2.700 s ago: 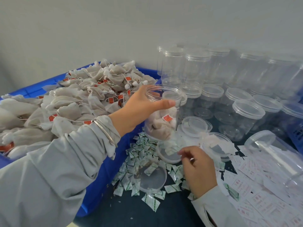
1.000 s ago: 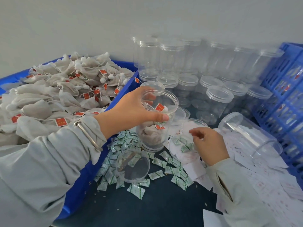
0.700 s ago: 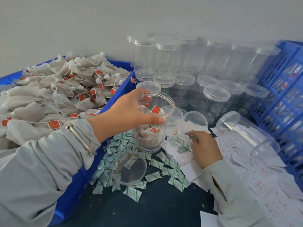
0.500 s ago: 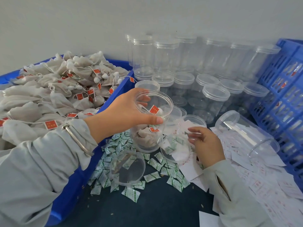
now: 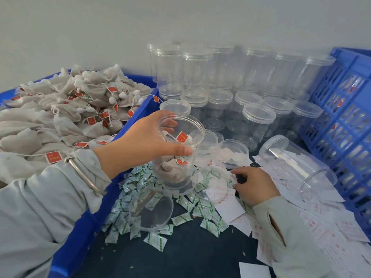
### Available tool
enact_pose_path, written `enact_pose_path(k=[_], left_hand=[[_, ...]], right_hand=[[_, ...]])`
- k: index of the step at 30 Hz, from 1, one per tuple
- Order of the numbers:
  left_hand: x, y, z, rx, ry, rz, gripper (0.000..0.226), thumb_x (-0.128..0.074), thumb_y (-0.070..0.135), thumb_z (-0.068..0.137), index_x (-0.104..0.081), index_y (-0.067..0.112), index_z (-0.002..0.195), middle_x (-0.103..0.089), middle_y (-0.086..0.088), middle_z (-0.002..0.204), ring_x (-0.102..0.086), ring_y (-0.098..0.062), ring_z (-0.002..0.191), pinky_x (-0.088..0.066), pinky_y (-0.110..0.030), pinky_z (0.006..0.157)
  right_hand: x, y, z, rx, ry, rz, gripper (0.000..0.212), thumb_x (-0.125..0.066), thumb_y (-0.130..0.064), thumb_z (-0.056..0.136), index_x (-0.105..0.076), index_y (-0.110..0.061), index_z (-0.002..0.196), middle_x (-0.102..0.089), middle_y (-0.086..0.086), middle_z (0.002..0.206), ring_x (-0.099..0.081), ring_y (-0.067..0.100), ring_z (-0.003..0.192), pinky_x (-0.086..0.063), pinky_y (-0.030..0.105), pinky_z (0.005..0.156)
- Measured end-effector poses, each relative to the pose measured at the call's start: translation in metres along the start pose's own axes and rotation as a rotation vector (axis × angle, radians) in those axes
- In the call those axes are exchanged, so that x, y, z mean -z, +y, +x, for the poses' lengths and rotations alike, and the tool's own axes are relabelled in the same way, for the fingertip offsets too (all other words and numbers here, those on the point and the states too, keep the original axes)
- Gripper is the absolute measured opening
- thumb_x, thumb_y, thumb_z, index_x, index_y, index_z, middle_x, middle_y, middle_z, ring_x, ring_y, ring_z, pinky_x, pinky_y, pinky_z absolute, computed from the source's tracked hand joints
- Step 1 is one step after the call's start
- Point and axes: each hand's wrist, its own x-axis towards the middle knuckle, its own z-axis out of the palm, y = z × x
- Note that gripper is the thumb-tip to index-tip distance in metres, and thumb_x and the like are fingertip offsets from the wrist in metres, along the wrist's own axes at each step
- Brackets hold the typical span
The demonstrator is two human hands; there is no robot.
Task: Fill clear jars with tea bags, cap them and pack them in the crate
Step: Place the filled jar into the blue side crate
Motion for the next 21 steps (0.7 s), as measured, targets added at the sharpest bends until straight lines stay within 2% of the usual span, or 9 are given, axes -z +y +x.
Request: enact_pose_path(k=[2,3,6,8,10,13,17,21], left_hand=[[0.000,0.000,0.000,0.002,-0.005,-0.006,0.100,-0.085,0.066,0.034,-0.044,0.043,0.122,-0.057,0.021,0.116,-0.056,0.002,0.110,-0.046,-0.035,0.100],[0.000,0.000,0.000,0.004,-0.007,-0.009,0.101,-0.086,0.066,0.034,-0.044,0.042,0.123,-0.057,0.021,0.116,-0.056,0.002,0.111,-0.046,-0.036,0.100],[0.000,0.000,0.000,0.006,-0.006,-0.007,0.103,-0.085,0.064,0.034,-0.044,0.040,0.125,-0.057,0.021,0.117,-0.055,0.002,0.111,-0.046,-0.035,0.100],[0.000,-0.001,0.000,0.006,-0.008,-0.004,0.102,-0.084,0.061,0.037,-0.044,0.038,0.128,-0.057,0.021,0.117,-0.055,0.002,0.111,-0.046,-0.035,0.100],[-0.001,-0.001,0.000,0.006,-0.014,-0.009,0.105,-0.087,0.062,0.039,-0.044,0.036,0.130,-0.057,0.020,0.117,-0.055,0.001,0.111,-0.046,-0.036,0.101],[-0.001,0.000,0.000,0.007,-0.019,-0.004,0.104,-0.082,0.063,0.034,-0.044,0.039,0.127,-0.057,0.020,0.117,-0.055,0.002,0.111,-0.046,-0.035,0.100],[-0.001,0.000,-0.001,0.009,-0.034,0.001,0.106,-0.083,0.060,0.038,-0.044,0.034,0.133,-0.057,0.018,0.120,-0.055,0.000,0.113,-0.044,-0.038,0.102],[-0.003,0.001,-0.002,0.015,-0.031,0.022,0.112,-0.084,0.065,0.031,-0.043,0.036,0.131,-0.057,0.018,0.120,-0.055,-0.001,0.114,-0.044,-0.037,0.102]], right_hand=[[0.003,0.002,0.001,0.006,-0.035,0.027,0.039,-0.070,-0.012,0.082,-0.065,-0.023,0.119,-0.062,-0.006,0.120,-0.055,0.012,0.110,-0.032,0.015,0.086],[0.005,0.003,0.000,-0.001,-0.035,0.069,0.035,-0.070,-0.012,0.083,-0.066,-0.024,0.116,-0.063,-0.008,0.114,-0.056,0.009,0.103,-0.034,0.013,0.084],[0.012,0.006,-0.003,-0.041,-0.003,0.176,0.012,-0.066,-0.015,0.086,-0.070,-0.026,0.085,-0.064,-0.014,0.087,-0.055,0.001,0.079,-0.035,0.010,0.062],[0.016,0.008,-0.007,-0.053,-0.049,0.122,0.014,-0.067,-0.025,0.086,-0.067,-0.025,0.072,-0.064,-0.012,0.076,-0.057,0.002,0.074,-0.036,0.015,0.057],[0.016,0.005,-0.012,-0.060,-0.143,0.037,0.017,-0.069,-0.037,0.083,-0.068,-0.024,0.072,-0.065,-0.009,0.074,-0.056,0.003,0.067,-0.038,0.018,0.055],[0.012,0.001,-0.014,-0.032,-0.217,-0.027,0.015,-0.070,-0.035,0.082,-0.066,-0.025,0.073,-0.063,-0.010,0.076,-0.055,0.003,0.071,-0.038,0.018,0.057],[0.011,-0.001,-0.013,-0.037,-0.136,0.097,0.014,-0.066,-0.022,0.087,-0.067,-0.022,0.072,-0.064,-0.008,0.076,-0.056,0.006,0.071,-0.038,0.019,0.059],[0.014,0.003,-0.011,-0.084,-0.075,0.229,0.018,-0.059,-0.016,0.092,-0.071,-0.017,0.079,-0.065,-0.009,0.079,-0.056,0.007,0.075,-0.037,0.020,0.061]])
